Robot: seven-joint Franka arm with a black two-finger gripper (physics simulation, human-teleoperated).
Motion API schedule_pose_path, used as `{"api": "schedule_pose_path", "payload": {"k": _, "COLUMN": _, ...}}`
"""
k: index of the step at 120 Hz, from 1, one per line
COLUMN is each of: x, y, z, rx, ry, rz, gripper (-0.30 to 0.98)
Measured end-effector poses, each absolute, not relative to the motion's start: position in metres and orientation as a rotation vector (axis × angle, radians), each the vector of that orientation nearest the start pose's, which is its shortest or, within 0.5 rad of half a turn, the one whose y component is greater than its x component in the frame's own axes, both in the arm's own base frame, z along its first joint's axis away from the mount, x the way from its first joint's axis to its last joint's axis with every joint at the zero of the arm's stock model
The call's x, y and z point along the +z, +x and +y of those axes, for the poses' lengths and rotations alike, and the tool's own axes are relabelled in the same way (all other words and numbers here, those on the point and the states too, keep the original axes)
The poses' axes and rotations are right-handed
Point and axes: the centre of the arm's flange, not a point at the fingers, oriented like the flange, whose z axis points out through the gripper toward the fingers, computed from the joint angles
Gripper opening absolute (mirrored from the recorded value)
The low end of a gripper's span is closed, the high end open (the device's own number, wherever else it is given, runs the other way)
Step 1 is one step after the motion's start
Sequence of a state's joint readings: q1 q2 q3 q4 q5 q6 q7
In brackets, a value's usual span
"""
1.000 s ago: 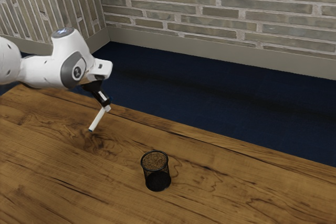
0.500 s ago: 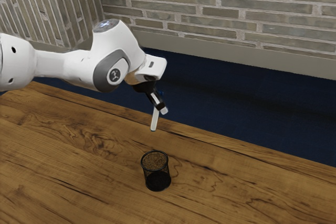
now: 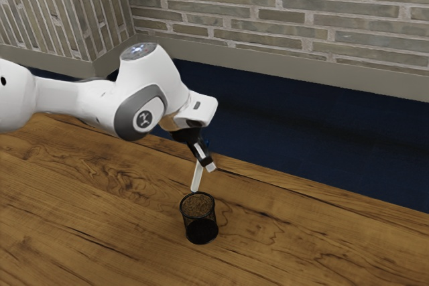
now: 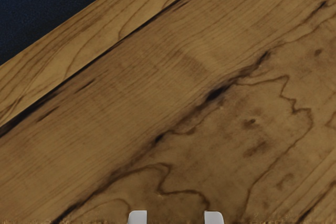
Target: Put the marker into the pen holder.
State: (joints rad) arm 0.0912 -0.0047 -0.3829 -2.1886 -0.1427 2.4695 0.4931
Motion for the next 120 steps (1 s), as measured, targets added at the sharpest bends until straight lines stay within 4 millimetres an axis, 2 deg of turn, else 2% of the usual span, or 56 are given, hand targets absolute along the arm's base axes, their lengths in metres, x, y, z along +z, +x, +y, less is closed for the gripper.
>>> {"api": "schedule_pose_path", "payload": {"k": 27, "x": 0.405, "y": 0.511, "z": -0.174, "rx": -0.418, "ry": -3.0, "rz": 1.087, "gripper": -0.05}}
{"api": "schedule_pose_path", "payload": {"k": 74, "x": 0.373, "y": 0.519, "z": -0.162, "rx": -0.364, "ry": -3.063, "rz": 1.012, "gripper": -0.04}}
{"api": "schedule_pose_path", "payload": {"k": 93, "x": 0.372, "y": 0.521, "z": -0.159, "rx": -0.368, "ry": -3.074, "rz": 1.011, "gripper": 0.28}}
{"api": "schedule_pose_path", "payload": {"k": 104, "x": 0.372, "y": 0.52, "z": -0.161, "rx": -0.37, "ry": -3.071, "rz": 1.027, "gripper": 0.42}}
{"api": "schedule_pose_path", "payload": {"k": 108, "x": 0.375, "y": 0.52, "z": -0.162, "rx": -0.376, "ry": -3.065, "rz": 1.037, "gripper": 0.46}}
{"api": "schedule_pose_path", "payload": {"k": 112, "x": 0.391, "y": 0.522, "z": -0.164, "rx": -0.404, "ry": -3.042, "rz": 1.053, "gripper": 0.49}}
{"api": "schedule_pose_path", "payload": {"k": 116, "x": 0.427, "y": 0.528, "z": -0.166, "rx": -0.457, "ry": -2.995, "rz": 1.078, "gripper": 0.52}}
{"api": "schedule_pose_path", "payload": {"k": 120, "x": 0.476, "y": 0.534, "z": -0.169, "rx": -0.51, "ry": -2.939, "rz": 1.097, "gripper": 0.54}}
